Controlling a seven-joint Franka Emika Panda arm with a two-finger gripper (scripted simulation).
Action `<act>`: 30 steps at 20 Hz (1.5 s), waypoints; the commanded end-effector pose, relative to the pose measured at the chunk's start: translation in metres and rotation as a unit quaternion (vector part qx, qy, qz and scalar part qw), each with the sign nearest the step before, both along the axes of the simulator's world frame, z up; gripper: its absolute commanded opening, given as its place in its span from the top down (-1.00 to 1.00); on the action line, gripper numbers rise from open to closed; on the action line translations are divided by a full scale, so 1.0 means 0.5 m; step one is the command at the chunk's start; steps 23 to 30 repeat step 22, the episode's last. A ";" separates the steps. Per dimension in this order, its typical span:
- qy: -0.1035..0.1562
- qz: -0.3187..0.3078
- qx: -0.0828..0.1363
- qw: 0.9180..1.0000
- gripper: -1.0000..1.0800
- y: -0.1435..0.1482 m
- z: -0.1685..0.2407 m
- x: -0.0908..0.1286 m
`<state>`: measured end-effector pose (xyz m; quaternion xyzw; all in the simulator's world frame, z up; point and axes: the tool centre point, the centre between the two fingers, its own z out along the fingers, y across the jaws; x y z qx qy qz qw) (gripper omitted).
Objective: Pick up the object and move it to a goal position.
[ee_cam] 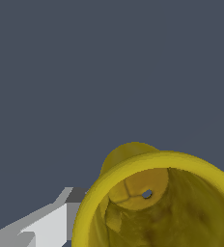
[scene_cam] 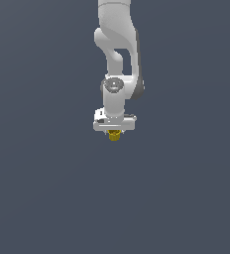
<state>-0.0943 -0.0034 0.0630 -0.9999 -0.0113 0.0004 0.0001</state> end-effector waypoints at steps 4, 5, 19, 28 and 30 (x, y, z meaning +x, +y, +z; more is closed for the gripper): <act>-0.001 -0.001 0.000 1.000 1.00 -0.099 0.037 -0.020; -0.001 -0.001 0.000 1.000 1.00 -0.121 0.045 -0.024; -0.001 -0.001 0.000 1.000 1.00 -0.300 0.110 -0.054; -0.001 -0.001 0.000 1.000 1.00 -0.306 0.112 -0.054; -0.001 -0.001 0.000 1.000 1.00 -0.306 0.112 -0.054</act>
